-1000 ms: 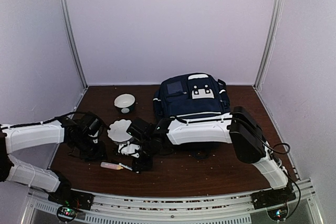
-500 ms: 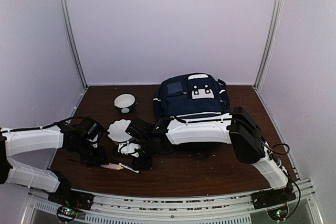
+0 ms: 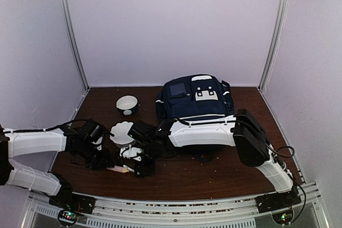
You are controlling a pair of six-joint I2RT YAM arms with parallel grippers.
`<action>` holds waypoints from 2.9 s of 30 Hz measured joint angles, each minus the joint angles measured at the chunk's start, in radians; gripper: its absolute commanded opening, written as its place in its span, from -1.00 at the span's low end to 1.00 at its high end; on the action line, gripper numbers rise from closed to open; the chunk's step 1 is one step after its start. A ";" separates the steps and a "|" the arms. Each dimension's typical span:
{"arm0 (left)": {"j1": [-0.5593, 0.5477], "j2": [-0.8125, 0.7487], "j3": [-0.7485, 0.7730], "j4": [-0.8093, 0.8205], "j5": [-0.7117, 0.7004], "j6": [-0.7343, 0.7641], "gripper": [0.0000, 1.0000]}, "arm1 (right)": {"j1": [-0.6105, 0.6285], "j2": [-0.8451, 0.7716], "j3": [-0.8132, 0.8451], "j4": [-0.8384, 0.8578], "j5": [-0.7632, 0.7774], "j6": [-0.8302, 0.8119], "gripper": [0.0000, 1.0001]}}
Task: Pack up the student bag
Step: Move the pen to the center of the board.
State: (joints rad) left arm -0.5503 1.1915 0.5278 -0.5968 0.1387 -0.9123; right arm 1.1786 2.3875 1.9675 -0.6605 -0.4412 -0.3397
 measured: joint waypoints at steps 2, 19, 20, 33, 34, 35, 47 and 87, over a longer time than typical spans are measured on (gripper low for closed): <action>0.000 0.003 0.000 0.005 0.004 0.000 -0.23 | 0.000 0.014 0.024 -0.004 0.004 0.005 -0.09; 0.000 0.035 0.000 0.066 0.037 0.024 -0.24 | -0.008 0.045 0.071 -0.073 0.188 0.003 -0.67; 0.000 0.041 0.001 0.076 0.041 0.026 -0.24 | -0.008 0.039 0.061 -0.074 0.189 -0.001 -0.71; -0.131 0.227 0.096 0.238 0.091 0.049 -0.27 | -0.152 -0.346 -0.516 -0.154 0.265 -0.124 -0.79; -0.156 0.256 0.119 0.248 0.093 0.053 -0.28 | -0.172 -0.389 -0.579 -0.156 0.272 -0.143 -0.79; -0.174 0.277 0.135 0.257 0.096 0.056 -0.29 | -0.186 -0.426 -0.631 -0.159 0.282 -0.160 -0.79; -0.295 0.359 0.275 0.208 0.076 0.153 -0.33 | -0.221 -0.540 -0.747 -0.186 0.254 -0.238 -0.61; -0.129 -0.096 0.098 -0.006 -0.255 0.121 0.12 | -0.073 0.106 0.212 -0.224 0.151 0.022 -0.65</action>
State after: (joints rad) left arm -0.6796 1.0958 0.6258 -0.6033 -0.1165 -0.7914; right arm 1.1053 2.4935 2.1799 -0.8848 -0.2905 -0.3180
